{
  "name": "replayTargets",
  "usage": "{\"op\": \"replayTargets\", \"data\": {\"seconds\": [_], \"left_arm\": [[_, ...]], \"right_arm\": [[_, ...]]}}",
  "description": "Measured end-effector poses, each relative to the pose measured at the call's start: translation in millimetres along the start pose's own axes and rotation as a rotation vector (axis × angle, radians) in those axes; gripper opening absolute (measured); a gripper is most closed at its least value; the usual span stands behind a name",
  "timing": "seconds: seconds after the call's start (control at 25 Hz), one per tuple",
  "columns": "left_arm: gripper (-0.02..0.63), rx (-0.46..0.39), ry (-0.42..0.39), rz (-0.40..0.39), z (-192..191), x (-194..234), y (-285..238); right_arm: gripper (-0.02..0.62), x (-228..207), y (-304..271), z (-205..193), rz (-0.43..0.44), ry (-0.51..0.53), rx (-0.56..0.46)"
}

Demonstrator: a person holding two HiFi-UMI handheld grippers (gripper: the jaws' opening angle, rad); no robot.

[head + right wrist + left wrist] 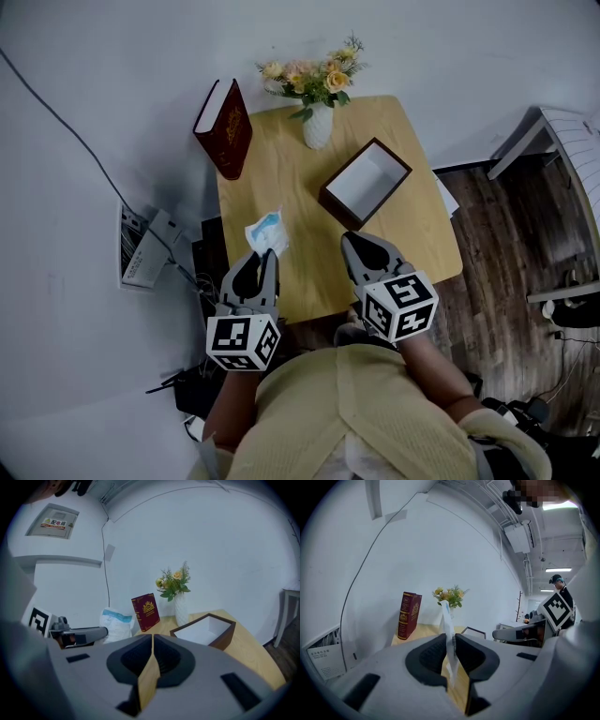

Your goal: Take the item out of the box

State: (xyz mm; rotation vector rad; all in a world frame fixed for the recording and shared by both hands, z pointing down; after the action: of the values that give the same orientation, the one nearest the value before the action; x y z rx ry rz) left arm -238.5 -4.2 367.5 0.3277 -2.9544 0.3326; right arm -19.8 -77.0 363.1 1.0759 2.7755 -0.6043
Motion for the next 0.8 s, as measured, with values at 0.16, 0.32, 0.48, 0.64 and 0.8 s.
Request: {"op": "replayTargets", "data": {"seconds": [0.16, 0.32, 0.48, 0.64, 0.8], "left_arm": [[0.075, 0.005, -0.002, 0.006, -1, 1, 0], [0.075, 0.009, -0.004, 0.012, -2, 1, -1], [0.075, 0.01, -0.006, 0.016, -2, 1, -1], [0.075, 0.011, -0.005, 0.026, -1, 3, -2], [0.075, 0.01, -0.003, 0.031, 1, 4, -3]], "right_arm": [[0.031, 0, 0, -2, -0.004, 0.008, 0.01], [0.031, 0, 0, -4, -0.007, 0.019, 0.022], [0.031, -3, -1, -5, -0.013, 0.013, 0.025], [0.029, -8, -1, -4, -0.037, 0.009, 0.024], [0.028, -10, -2, -3, -0.052, 0.012, 0.031]]}}
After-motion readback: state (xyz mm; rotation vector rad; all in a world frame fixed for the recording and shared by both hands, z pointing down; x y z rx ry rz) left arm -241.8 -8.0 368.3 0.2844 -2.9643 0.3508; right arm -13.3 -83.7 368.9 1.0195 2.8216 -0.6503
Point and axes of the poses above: the fingertips, and each gripper's own axes: y backward along the fingers, x to its left, z out of its top, the point moved 9 cm from there along y, backward along the fingers, and after that the axes turned 2 degrees about -z, right-handed, at the moved point
